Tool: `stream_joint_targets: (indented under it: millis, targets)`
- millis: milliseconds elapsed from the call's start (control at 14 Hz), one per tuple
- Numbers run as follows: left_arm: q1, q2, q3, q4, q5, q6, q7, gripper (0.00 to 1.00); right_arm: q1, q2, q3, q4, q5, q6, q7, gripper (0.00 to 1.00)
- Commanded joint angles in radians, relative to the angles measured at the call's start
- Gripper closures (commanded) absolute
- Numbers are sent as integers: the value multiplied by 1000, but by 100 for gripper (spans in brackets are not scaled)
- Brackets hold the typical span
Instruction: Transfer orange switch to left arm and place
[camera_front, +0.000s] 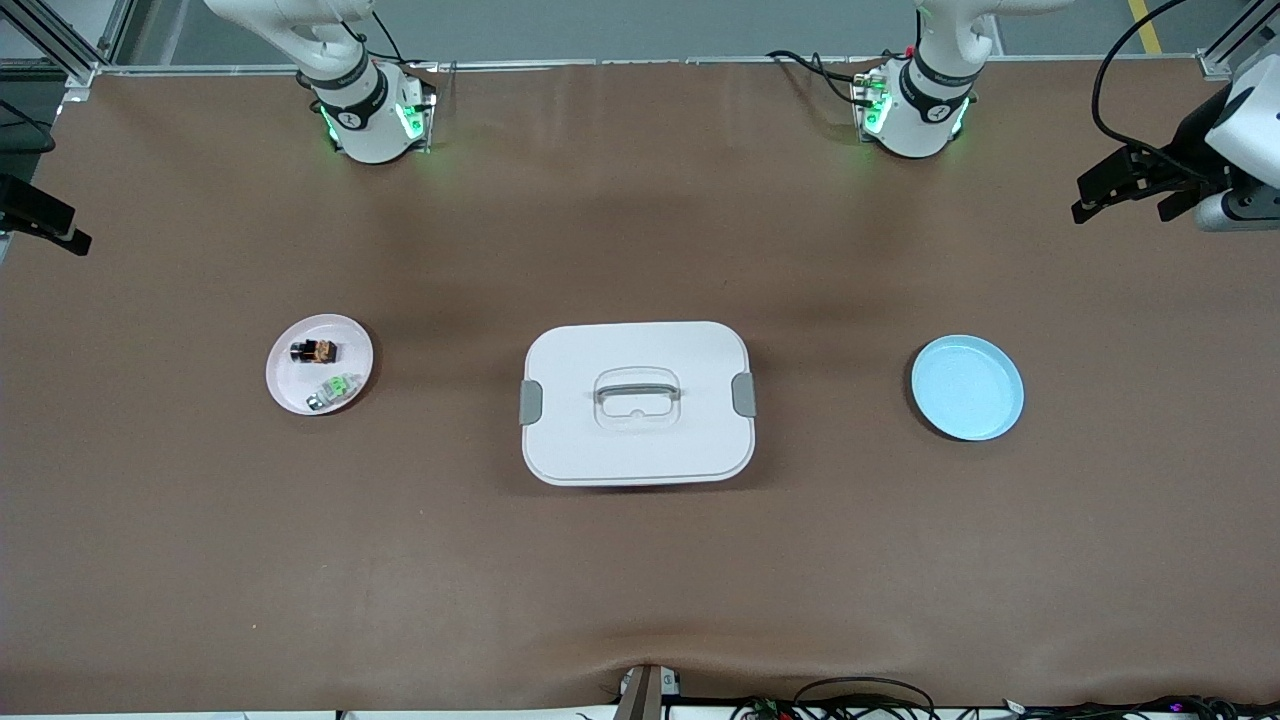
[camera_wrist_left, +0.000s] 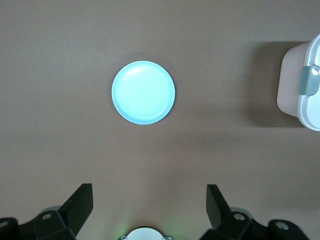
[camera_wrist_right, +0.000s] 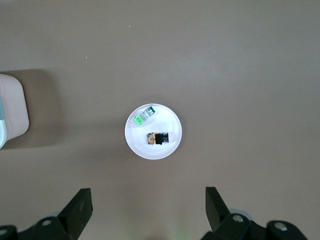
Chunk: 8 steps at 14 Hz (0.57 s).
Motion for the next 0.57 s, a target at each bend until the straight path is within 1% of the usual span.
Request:
stream_joint_targets:
  millis: [0,214,286,500]
  targets:
    - [5,5,-7,23,18,-15,23,0,-9,3,3,14,14,-4,14,0]
    - [5,7,-7,27,16,-15,21,0,-9,3,3,16,11,-1,14,0]
    - [5,7,-7,27,16,-15,21,0,-8,4,4,16,-5,8,14,0]
    - [7,7,-7,29,16,-15,21,0,-15,29,3,16,1,52,13,0]
